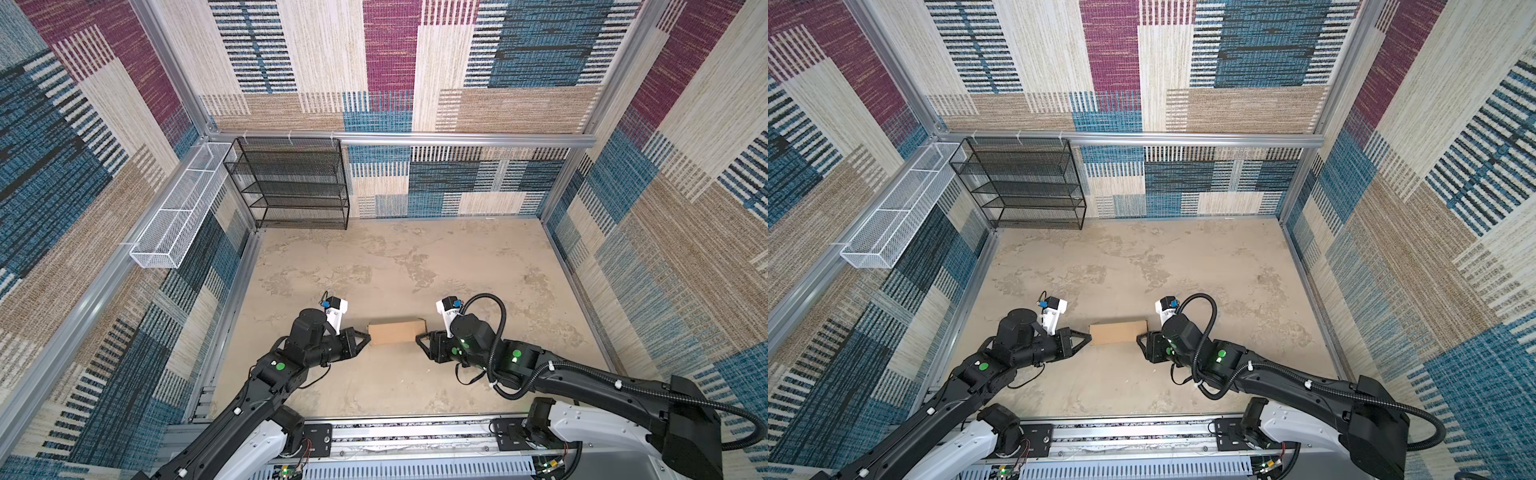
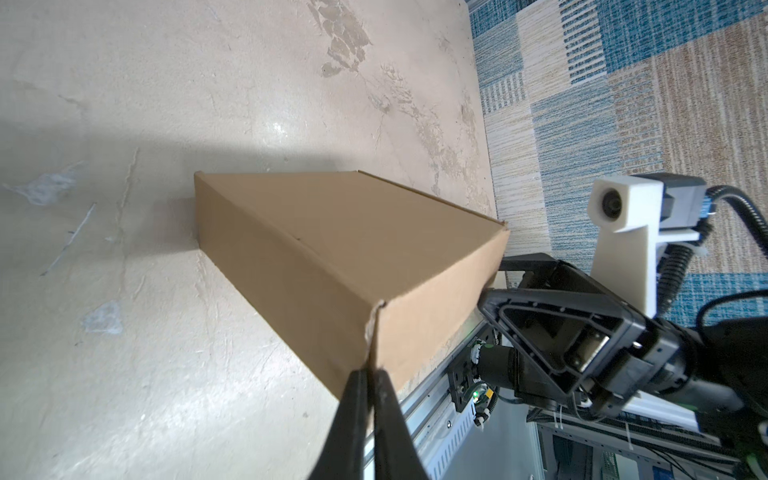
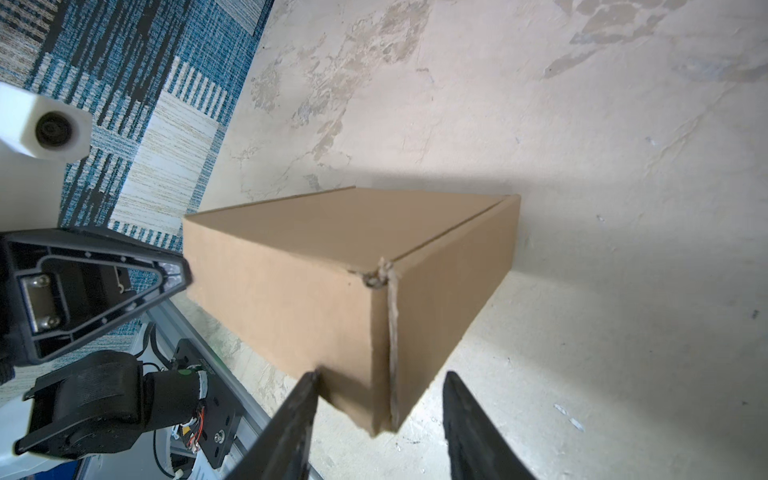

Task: Fold the paper box
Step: 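Tip the closed box flat onto the table with both grippers, then open both grippers and draw them back from the flat box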

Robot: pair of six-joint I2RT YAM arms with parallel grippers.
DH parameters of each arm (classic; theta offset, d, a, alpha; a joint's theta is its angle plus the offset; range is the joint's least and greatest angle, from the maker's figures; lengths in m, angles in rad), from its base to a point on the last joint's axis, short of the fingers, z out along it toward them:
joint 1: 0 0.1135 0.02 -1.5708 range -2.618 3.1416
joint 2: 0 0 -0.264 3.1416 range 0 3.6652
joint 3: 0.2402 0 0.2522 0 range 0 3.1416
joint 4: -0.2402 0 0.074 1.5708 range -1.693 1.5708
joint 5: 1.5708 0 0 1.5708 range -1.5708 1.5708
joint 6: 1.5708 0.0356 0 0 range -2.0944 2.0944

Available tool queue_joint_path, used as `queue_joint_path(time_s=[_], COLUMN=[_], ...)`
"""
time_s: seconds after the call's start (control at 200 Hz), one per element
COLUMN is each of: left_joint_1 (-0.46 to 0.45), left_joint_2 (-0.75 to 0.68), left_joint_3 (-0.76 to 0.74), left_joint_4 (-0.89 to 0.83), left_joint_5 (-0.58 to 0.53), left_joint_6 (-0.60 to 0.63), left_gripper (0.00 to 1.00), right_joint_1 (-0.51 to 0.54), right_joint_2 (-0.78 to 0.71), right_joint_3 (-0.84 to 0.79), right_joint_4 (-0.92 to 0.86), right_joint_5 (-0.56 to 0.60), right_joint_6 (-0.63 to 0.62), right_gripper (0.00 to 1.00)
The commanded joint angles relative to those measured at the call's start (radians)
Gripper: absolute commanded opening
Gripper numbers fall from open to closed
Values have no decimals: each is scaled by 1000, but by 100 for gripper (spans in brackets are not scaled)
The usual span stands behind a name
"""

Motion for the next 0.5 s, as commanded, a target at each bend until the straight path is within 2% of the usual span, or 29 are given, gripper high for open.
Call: queue_joint_path(time_s=[0.0,0.496], left_joint_1=[1,1], left_joint_2=[0,7], left_joint_3=[-6,-27], left_joint_4=[-17,-23], left_joint_5=[-2,-43], left_joint_6=[-13,-20], left_gripper=[11,27], right_joint_1=[8,34], right_joint_2=[4,8], right_joint_3=[-2,19], right_joint_4=[2,-21], right_joint_5=[-8,17], right_joint_6=[9,-6], right_gripper=[50,58])
